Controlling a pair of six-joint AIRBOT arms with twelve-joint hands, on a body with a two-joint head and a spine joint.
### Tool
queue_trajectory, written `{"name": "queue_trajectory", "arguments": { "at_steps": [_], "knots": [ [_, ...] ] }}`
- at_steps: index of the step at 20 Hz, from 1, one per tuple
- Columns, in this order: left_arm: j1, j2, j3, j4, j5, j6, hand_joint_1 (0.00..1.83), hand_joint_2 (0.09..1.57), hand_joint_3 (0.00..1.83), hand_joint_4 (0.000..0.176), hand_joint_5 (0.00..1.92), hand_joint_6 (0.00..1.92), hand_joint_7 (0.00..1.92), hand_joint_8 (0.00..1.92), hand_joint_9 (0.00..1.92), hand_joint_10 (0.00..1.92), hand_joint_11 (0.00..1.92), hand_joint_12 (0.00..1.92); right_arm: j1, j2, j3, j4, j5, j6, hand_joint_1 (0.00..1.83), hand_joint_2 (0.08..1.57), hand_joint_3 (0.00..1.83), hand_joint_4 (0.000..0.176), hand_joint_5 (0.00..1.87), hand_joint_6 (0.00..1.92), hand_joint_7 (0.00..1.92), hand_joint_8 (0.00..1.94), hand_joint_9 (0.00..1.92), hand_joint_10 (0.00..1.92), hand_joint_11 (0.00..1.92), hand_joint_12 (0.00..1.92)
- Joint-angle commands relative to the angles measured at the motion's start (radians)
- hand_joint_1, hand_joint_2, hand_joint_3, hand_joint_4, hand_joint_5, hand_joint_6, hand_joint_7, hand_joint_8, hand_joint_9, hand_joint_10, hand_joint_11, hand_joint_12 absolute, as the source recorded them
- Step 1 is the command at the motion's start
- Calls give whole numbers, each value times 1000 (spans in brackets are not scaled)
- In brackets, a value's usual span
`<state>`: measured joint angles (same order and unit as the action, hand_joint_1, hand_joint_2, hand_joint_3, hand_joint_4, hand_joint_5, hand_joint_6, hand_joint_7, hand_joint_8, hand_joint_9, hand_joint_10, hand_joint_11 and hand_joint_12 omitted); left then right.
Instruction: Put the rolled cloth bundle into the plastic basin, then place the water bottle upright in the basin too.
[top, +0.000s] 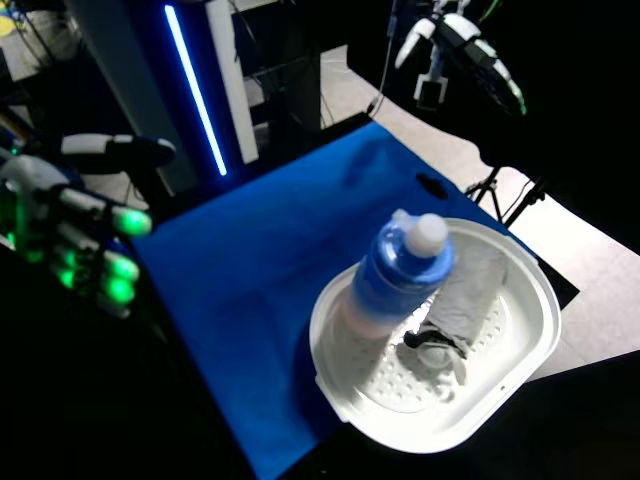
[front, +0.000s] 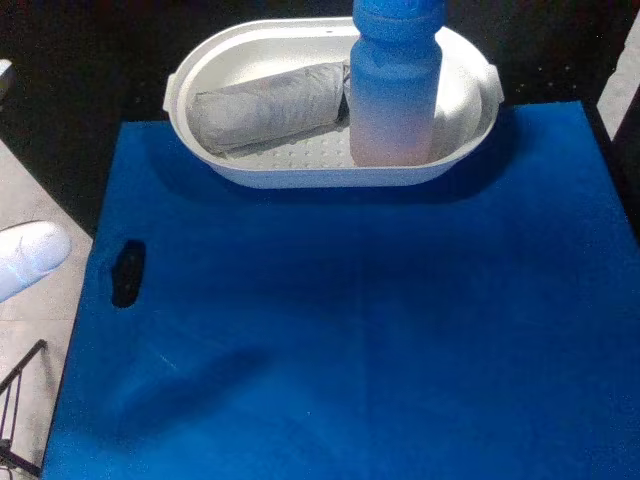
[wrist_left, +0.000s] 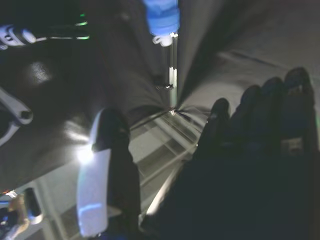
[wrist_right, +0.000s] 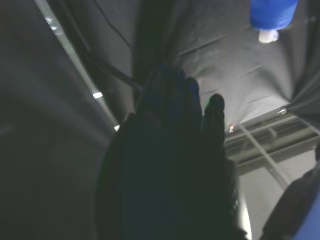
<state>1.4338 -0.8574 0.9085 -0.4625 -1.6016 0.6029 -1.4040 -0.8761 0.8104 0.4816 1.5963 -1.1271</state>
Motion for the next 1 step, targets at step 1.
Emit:
{"name": "queue_trajectory", "arguments": {
  "at_steps": [1],
  "knots": [
    [-3, 2, -2, 4, -129, -7, 372, 944, 4, 176, 0, 0, 0, 0, 0, 0, 0, 0, 3, 7, -2, -14, 131, 6, 593, 953, 12, 176, 0, 0, 23, 4, 0, 0, 0, 0]
  ]
}}
